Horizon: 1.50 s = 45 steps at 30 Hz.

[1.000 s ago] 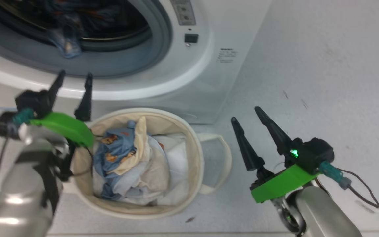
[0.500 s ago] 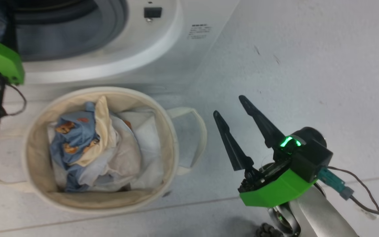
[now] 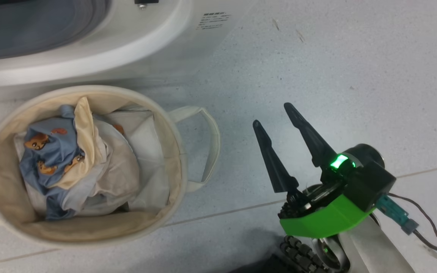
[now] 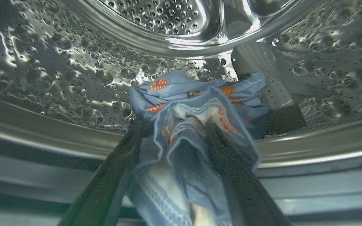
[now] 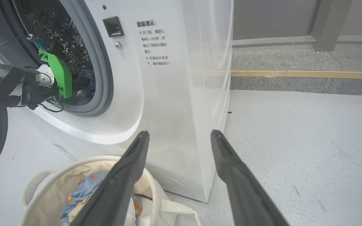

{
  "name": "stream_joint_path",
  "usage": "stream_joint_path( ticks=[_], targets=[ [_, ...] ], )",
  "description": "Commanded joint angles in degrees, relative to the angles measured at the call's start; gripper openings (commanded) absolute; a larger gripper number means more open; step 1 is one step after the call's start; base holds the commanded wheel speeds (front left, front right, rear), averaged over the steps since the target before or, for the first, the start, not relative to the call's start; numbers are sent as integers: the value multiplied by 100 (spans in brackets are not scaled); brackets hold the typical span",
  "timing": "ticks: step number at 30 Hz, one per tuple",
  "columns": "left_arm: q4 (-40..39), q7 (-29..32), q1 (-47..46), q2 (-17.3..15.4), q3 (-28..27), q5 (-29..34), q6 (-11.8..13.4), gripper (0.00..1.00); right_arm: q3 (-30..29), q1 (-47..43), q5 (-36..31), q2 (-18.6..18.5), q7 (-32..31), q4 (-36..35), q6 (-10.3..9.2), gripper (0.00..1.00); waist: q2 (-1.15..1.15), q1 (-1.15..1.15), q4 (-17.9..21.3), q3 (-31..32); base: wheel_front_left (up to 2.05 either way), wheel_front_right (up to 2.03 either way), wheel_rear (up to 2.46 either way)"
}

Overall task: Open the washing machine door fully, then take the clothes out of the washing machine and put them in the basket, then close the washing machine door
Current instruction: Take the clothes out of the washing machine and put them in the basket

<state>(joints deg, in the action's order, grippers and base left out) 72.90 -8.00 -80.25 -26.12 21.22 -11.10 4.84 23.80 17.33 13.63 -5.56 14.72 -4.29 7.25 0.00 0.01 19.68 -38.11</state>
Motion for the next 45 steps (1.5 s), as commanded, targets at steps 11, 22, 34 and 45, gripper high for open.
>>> stream_joint_path(
  ticks=[11,22,34,45],
  targets=[
    [67,140,13,-73,-26,-110,-60,0,79,-153,-34,65,28,-157,24,100,0,-1,-165,102,0,0,0],
    [90,-29,215,53,11,-238,-137,0,219,-53,43,19,28,5,24,100,0,-1,-269,421,0,0,0],
    [96,-341,74,157,39,-360,-145,0,145,-44,108,81,28,-24,24,100,0,-1,-262,512,0,0,0],
    [-363,-692,594,620,-116,-682,-467,0,187,-15,224,4,28,87,24,100,0,-1,-659,1009,0,0,0]
  ],
)
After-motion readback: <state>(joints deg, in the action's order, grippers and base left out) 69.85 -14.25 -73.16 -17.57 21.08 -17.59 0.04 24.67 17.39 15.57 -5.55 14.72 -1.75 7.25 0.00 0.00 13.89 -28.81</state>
